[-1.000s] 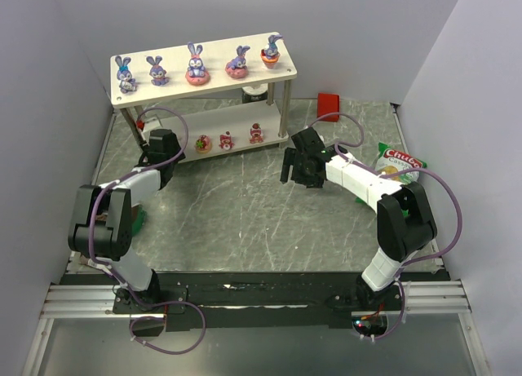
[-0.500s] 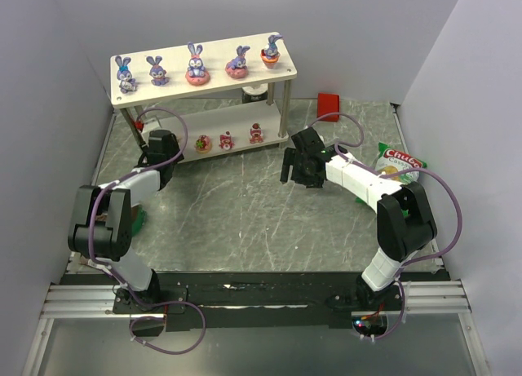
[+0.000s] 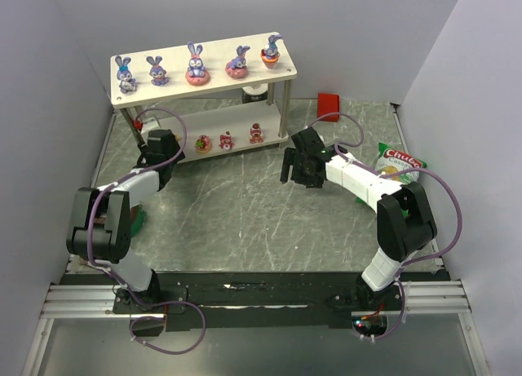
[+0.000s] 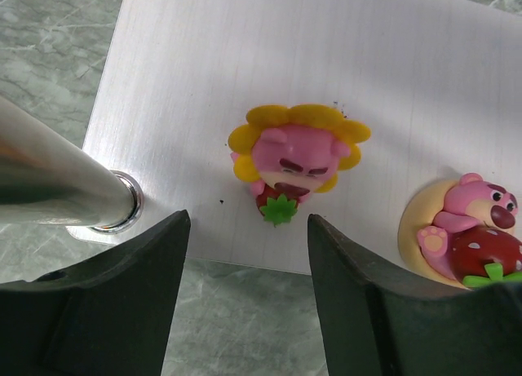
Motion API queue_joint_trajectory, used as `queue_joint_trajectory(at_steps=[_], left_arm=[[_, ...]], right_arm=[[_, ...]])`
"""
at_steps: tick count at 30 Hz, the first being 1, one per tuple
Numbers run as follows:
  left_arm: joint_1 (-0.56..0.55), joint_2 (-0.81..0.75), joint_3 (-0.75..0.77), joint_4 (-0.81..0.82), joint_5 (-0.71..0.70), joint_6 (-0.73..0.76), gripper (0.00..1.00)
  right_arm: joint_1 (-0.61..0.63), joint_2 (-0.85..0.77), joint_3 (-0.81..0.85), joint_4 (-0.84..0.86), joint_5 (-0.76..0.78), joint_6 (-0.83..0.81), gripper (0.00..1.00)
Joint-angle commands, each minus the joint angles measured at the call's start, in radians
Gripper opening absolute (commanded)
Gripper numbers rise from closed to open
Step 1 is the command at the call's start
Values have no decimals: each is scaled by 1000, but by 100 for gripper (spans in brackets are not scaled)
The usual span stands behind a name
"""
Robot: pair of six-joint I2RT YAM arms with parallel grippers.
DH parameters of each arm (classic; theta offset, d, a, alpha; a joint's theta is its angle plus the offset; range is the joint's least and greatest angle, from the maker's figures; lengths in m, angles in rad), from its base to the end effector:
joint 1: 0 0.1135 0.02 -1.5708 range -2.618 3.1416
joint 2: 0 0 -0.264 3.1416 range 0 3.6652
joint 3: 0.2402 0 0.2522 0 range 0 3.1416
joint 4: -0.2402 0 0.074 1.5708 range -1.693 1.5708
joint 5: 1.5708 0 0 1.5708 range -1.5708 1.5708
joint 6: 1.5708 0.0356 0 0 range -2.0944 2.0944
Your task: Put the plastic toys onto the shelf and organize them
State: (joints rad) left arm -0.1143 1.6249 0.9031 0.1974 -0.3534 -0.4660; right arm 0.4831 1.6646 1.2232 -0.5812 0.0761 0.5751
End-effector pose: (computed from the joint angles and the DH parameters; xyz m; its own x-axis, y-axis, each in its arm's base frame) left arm 0.3499 -0.0278 0.2065 -0.3587 -0.3831 -0.8512 -0.3938 0.8889 -0.2341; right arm 0.3102 0.1597 0.2325 -0.8671 0.1576 -0.4726 0.0519 0.9720 0.2290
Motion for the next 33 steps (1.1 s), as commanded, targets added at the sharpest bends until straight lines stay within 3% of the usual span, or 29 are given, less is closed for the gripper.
queue_joint_trajectory(at_steps=[1,19,33], left_arm=[[5,-49,7,23,13,-11,67],[5,-85,56,-45,65,-25,79],[-30,-520,-141,-305,283,-140,97]], right_arm=[[-11,-14,24,24,1,-1,88],[-11,-29,12,26,-1,5,88],[-9,-78,12,47,-27,0,88]])
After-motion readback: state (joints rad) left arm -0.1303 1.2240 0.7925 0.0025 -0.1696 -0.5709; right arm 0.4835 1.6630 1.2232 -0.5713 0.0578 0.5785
